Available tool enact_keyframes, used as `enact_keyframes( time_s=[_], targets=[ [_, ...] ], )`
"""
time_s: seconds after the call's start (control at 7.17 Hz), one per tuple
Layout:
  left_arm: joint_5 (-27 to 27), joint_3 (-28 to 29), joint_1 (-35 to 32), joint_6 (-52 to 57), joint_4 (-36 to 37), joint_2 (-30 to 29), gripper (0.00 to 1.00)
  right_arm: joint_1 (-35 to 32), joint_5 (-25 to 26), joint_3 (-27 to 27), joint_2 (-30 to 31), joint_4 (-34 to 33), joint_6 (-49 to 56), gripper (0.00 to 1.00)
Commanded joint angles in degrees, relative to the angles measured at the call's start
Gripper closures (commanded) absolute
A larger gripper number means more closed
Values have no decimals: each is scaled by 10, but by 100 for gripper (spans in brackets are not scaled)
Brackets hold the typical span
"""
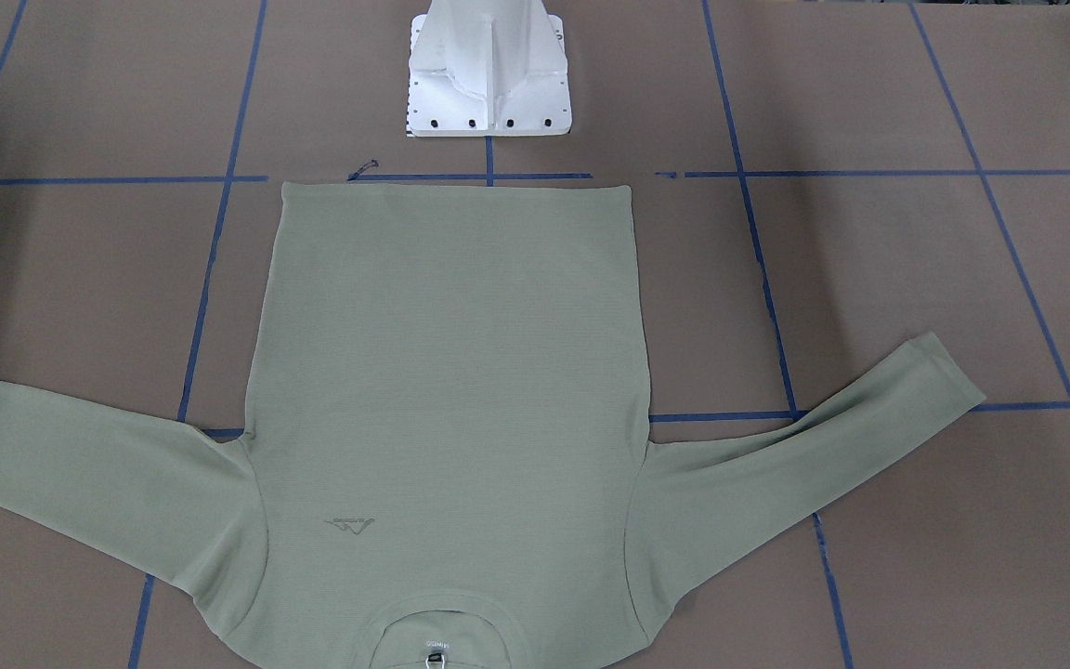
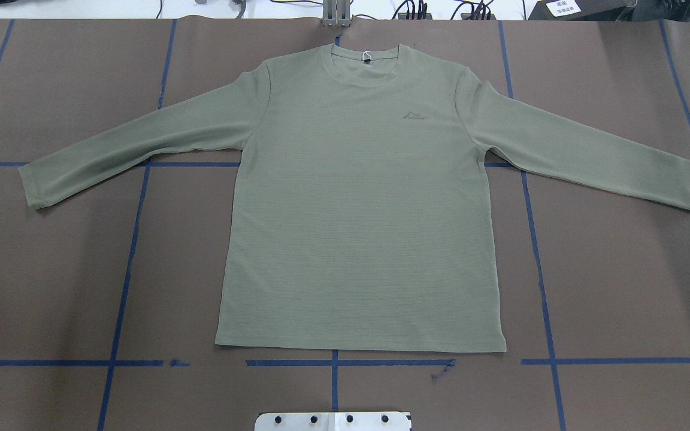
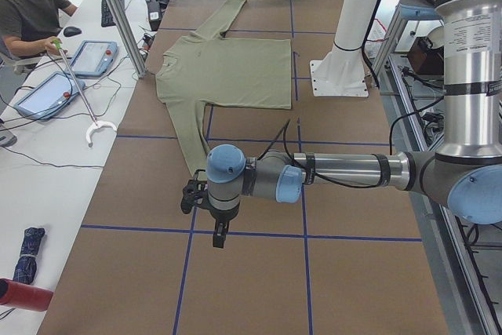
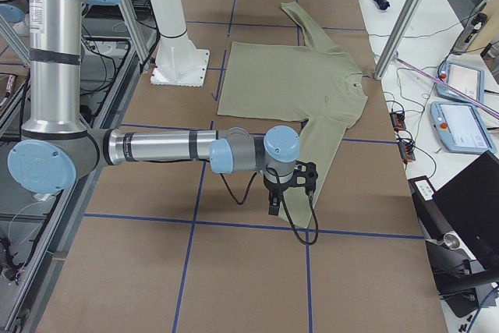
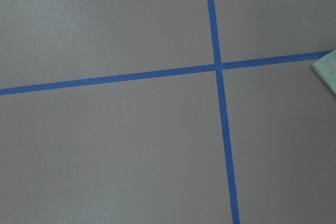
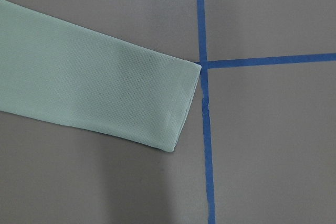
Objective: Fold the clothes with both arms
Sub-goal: 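Move the right gripper toward the cuff of the sleeve nearest it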
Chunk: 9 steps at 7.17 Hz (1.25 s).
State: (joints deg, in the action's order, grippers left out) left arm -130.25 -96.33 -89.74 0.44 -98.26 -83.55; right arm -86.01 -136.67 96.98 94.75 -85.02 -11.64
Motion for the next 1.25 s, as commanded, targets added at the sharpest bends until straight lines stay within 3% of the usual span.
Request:
enact_keyframes(
  time_s=[0.0, 0.42, 0.84, 0.98, 1.12],
  targets=[
    [0, -3, 0, 0, 0, 0, 0, 0, -1, -22, -2, 49, -5, 0],
    [-8, -5, 0, -3, -1, -19, 0, 1, 1, -23, -21, 49, -4, 0],
    [-6, -2, 11, -5, -3, -74, 0, 33, 0, -36, -55, 56, -5, 0],
    [-9, -3, 28, -5, -4, -73, 0, 42, 3, -54, -57, 88, -6, 0],
    [-12, -5, 35, -3, -25, -71, 0, 44, 6, -103, -61, 167, -7, 0]
  ],
)
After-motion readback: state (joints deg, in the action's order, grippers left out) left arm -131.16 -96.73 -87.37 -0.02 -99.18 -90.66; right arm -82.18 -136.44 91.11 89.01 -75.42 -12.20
